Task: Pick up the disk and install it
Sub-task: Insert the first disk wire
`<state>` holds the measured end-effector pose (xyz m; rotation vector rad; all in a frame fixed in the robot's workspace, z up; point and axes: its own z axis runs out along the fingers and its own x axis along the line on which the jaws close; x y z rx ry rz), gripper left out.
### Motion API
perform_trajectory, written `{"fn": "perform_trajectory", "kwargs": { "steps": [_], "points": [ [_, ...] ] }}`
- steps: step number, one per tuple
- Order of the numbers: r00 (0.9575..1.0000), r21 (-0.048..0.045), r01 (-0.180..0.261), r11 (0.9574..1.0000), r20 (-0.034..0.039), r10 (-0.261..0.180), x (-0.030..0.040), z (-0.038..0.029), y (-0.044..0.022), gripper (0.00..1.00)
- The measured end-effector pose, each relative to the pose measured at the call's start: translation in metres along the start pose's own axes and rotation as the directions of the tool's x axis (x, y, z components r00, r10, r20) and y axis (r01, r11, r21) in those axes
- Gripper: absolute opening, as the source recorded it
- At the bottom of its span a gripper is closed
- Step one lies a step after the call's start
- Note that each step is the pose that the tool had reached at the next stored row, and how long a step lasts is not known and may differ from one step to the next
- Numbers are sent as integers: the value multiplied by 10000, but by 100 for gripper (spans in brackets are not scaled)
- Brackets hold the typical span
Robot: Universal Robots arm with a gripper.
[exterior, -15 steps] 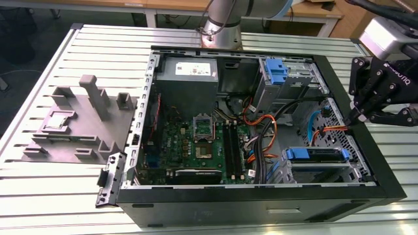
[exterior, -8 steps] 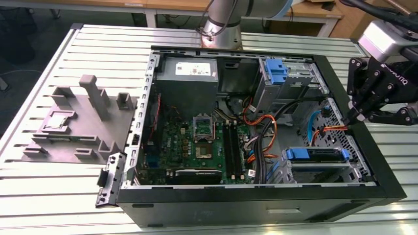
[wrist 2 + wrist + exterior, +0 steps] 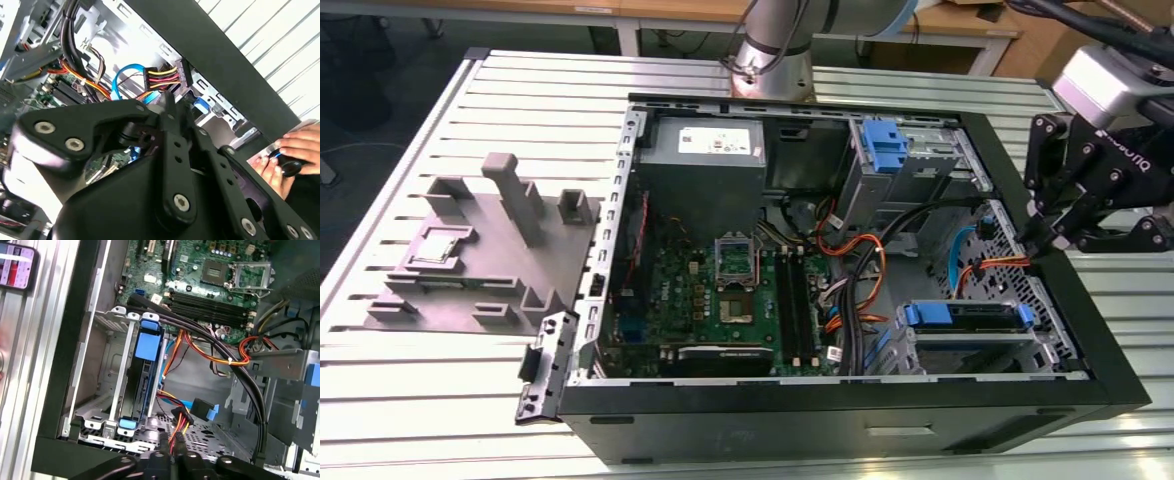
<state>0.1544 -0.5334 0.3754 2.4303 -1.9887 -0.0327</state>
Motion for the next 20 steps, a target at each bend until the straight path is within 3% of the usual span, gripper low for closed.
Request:
{"fn": "perform_trajectory", "kwargs": {
  "steps": [1,2,6,9,14,18,20],
  "points": [
    [9999,-2,161,9999,-1,-161,0,3,0,17],
    [9994,-5,338,9994,-4,-338,0,6,-1,24],
    [9962,-14,874,9962,-11,-874,1,13,-7,25],
    [9950,-12,995,9950,-21,-995,5,27,-37,37],
    [9931,-12,1174,9931,-28,-1174,4,45,-74,37],
    [9845,-21,1756,9845,-35,-1756,5,62,-77,37],
    [9801,-39,1981,9802,-84,-1981,5,69,-77,37]
  ]
}}
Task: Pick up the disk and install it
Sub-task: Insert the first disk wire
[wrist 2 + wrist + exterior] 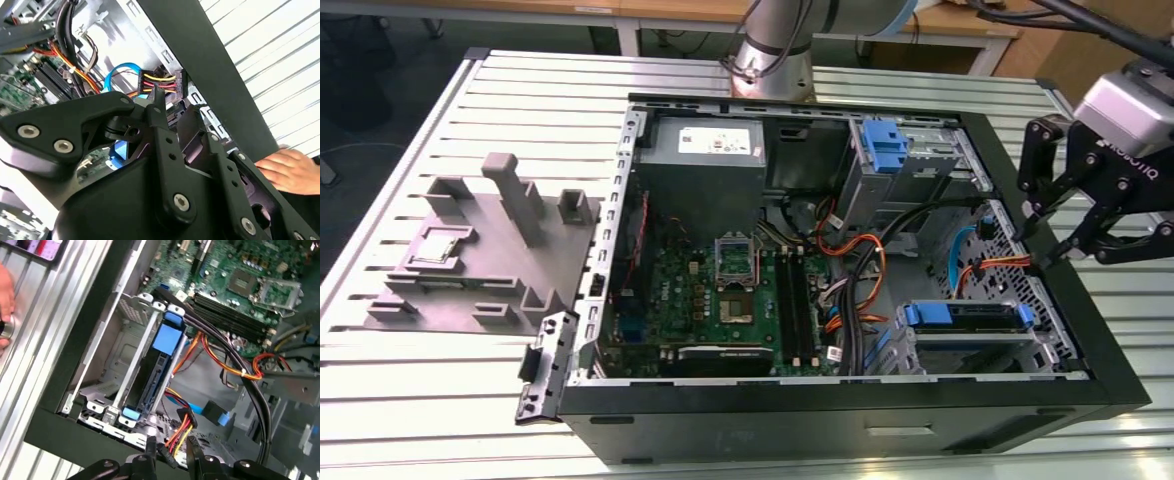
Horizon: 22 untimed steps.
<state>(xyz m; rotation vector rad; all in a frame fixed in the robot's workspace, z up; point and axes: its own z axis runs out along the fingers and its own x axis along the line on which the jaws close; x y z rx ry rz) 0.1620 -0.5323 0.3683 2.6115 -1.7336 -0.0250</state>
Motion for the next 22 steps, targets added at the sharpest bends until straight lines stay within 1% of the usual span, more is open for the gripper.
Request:
{"fn": "perform_trajectory", "kwargs": {
  "steps": [1,4,5,6,8,11,13,16,17,18,21,22],
  "points": [
    [10000,-17,51,10000,-71,-51,0,2,-1,37],
    [9994,-57,110,9999,-334,-111,-3,10,-7,37],
    [9991,-71,112,9999,-398,-115,-10,16,-13,37],
    [9991,-77,121,9999,-414,-124,-17,20,-18,37],
    [9988,-76,253,9997,-416,-256,-22,26,-22,37],
    [9960,-83,781,9969,-424,-784,-22,34,-23,37],
    [9924,-86,1154,9933,-429,-1157,-22,41,-22,37],
    [9848,-90,1680,9857,-438,-1683,-22,51,-22,37],
    [9824,-90,1810,9834,-441,-1813,-22,56,-23,37],
    [9811,-93,1877,9822,-453,-1880,-23,63,-24,37],
    [9799,-153,1900,9817,-584,-1906,-54,88,-42,37],
    [9797,-168,1902,9816,-611,-1909,-65,96,-51,37]
  ]
}}
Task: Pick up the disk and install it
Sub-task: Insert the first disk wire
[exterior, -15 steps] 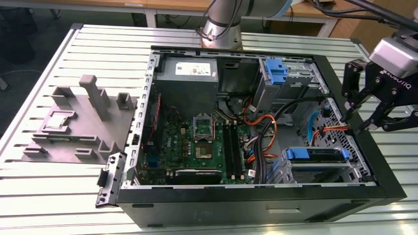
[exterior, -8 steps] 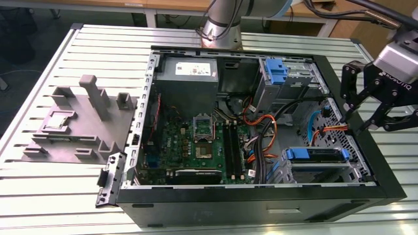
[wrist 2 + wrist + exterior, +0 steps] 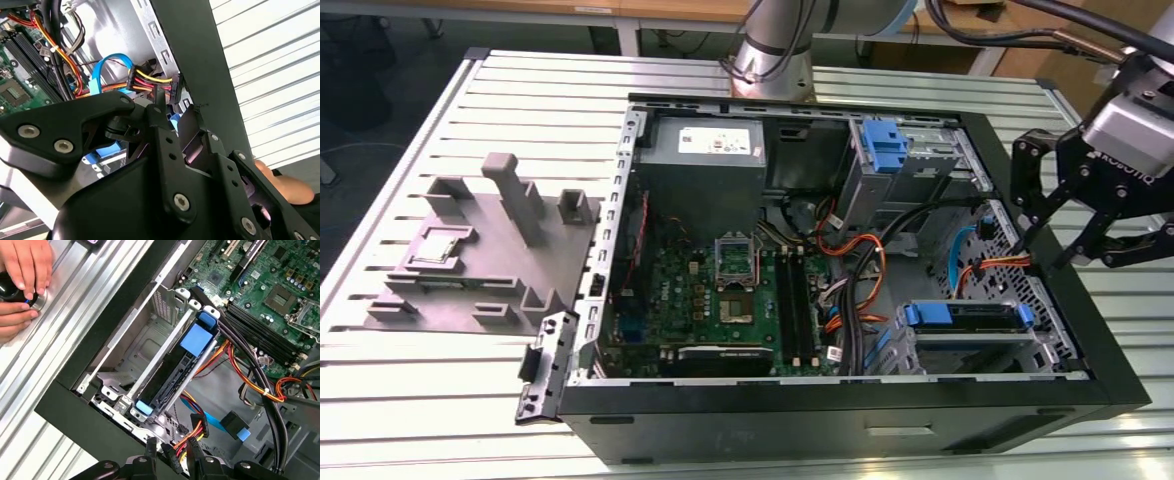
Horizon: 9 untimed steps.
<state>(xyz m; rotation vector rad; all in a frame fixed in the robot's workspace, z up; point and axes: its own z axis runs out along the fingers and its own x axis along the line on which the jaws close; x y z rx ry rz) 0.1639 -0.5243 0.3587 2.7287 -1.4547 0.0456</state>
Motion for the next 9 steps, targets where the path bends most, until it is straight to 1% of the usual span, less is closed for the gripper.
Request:
{"fn": "perform_trajectory", "kwargs": {
  "steps": [2,3,9],
  "points": [
    [10000,-14,26,10000,-34,-26,-12,10,-13,37],
    [10000,-11,76,10000,-38,-76,-12,14,-14,37],
    [9981,27,612,9981,-70,-612,-10,31,-21,37]
  ]
}}
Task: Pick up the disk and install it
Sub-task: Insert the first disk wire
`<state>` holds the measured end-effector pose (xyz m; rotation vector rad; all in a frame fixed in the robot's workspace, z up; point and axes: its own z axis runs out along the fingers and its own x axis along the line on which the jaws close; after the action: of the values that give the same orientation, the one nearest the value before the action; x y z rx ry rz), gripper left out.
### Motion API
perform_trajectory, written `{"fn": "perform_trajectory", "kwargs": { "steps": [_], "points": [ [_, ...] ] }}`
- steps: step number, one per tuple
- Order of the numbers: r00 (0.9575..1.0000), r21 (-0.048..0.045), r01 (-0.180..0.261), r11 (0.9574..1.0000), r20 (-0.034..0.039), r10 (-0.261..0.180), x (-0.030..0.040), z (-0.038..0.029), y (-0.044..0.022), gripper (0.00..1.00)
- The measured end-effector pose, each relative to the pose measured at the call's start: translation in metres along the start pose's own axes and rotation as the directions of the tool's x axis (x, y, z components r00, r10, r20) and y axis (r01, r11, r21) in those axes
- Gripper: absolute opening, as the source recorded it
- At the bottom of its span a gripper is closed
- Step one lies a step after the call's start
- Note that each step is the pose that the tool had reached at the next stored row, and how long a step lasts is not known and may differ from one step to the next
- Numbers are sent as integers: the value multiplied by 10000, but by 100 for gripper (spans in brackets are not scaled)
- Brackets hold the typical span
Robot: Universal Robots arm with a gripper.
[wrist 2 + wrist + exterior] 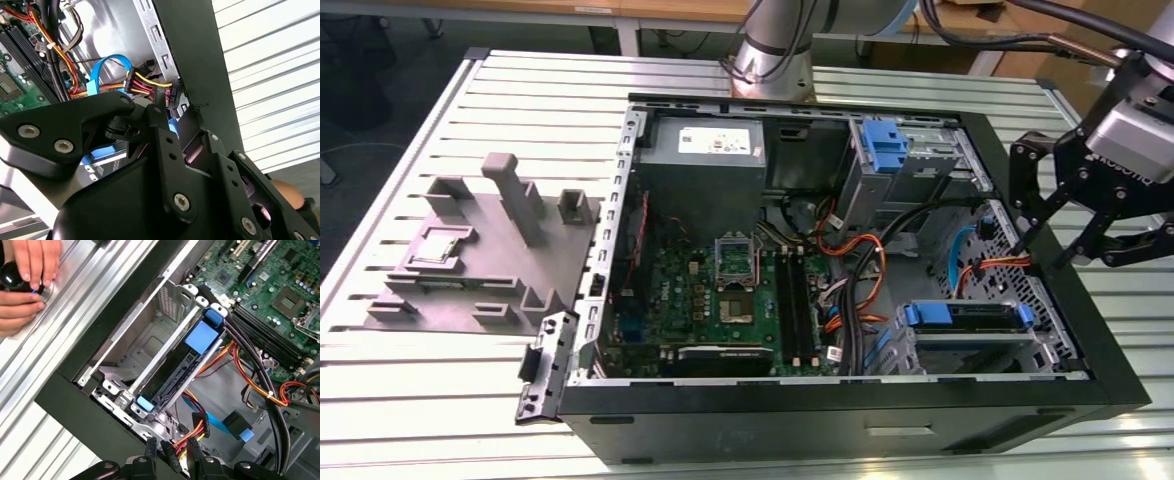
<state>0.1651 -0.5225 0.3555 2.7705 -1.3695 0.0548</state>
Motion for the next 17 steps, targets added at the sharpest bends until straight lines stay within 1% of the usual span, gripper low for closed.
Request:
{"fn": "perform_trajectory", "kwargs": {
  "steps": [5,9,11,12,14,15,16,17],
  "points": [
    [9993,29,362,9993,-30,-362,2,26,-7,37],
    [9968,47,792,9968,-54,-792,1,42,-9,37],
    [9955,42,947,9955,-75,-947,1,47,-9,37],
    [9950,39,991,9951,-84,-990,2,47,-9,29],
    [9943,28,1057,9944,-103,-1057,1,49,-9,29],
    [9939,21,1094,9940,-114,-1094,2,45,-8,23],
    [9935,5,1129,9936,-134,-1129,2,38,-8,23],
    [9931,-7,1165,9932,-149,-1165,2,27,-8,17]
  ]
}}
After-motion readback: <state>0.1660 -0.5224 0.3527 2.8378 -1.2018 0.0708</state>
